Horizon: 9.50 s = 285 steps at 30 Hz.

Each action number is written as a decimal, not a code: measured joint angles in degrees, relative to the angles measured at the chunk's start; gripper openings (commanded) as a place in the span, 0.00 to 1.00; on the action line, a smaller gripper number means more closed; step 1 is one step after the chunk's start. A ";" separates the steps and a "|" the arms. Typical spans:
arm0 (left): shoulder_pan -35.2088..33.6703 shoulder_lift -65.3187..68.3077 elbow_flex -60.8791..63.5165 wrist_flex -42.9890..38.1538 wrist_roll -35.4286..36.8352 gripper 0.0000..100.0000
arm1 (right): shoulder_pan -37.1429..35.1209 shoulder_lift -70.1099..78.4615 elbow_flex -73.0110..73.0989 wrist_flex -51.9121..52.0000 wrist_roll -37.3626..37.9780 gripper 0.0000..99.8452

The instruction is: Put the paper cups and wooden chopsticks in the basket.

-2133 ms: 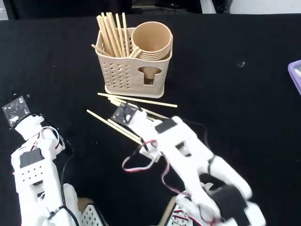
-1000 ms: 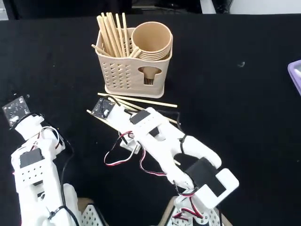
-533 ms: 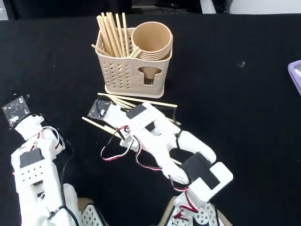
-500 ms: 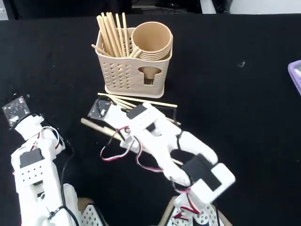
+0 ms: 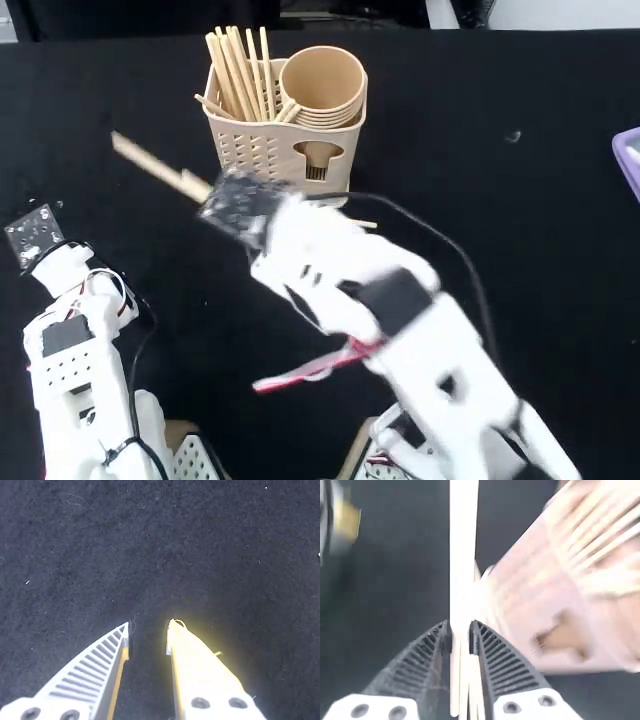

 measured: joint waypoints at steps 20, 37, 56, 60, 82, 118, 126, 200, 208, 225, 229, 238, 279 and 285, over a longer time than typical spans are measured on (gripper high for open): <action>0.00 0.00 0.00 0.00 0.00 0.13 | 4.66 13.80 -3.60 -58.81 -8.00 0.01; 0.00 0.00 0.00 0.00 0.00 0.13 | 9.05 39.03 -14.24 -58.11 -8.00 0.11; 0.00 0.00 0.00 0.00 0.00 0.13 | 9.32 4.22 -7.91 5.01 -7.91 0.12; 0.00 0.00 0.00 0.00 0.00 0.13 | 11.60 3.16 8.79 5.71 -5.54 0.23; 0.00 0.00 0.00 0.00 0.00 0.13 | 26.46 27.08 29.01 -21.98 21.80 0.24; 0.00 0.00 0.00 0.00 0.00 0.13 | 19.08 16.18 28.13 -4.92 16.26 0.20; 0.00 0.00 0.00 0.00 0.00 0.13 | 19.08 32.53 24.00 -10.20 17.76 0.14; 0.00 0.00 0.00 0.00 0.00 0.13 | -1.14 30.15 5.54 4.75 13.54 0.01; 0.00 0.00 0.00 0.00 0.00 0.13 | 3.08 3.43 5.45 4.04 7.38 0.01; 0.00 0.00 0.00 0.00 0.00 0.13 | 3.43 14.24 -9.23 -32.09 0.97 0.01; 0.00 0.00 0.00 0.00 0.00 0.13 | 3.43 21.10 -11.52 -44.57 0.97 0.01; 0.00 0.00 0.00 0.00 0.00 0.13 | 4.04 34.11 -12.04 -65.85 0.97 0.01; 0.00 0.00 0.00 0.00 -0.09 0.13 | 6.59 14.95 -26.55 11.43 -6.33 0.10; 0.00 0.00 0.00 0.00 -0.09 0.13 | 9.32 4.40 -8.70 15.03 -6.33 0.10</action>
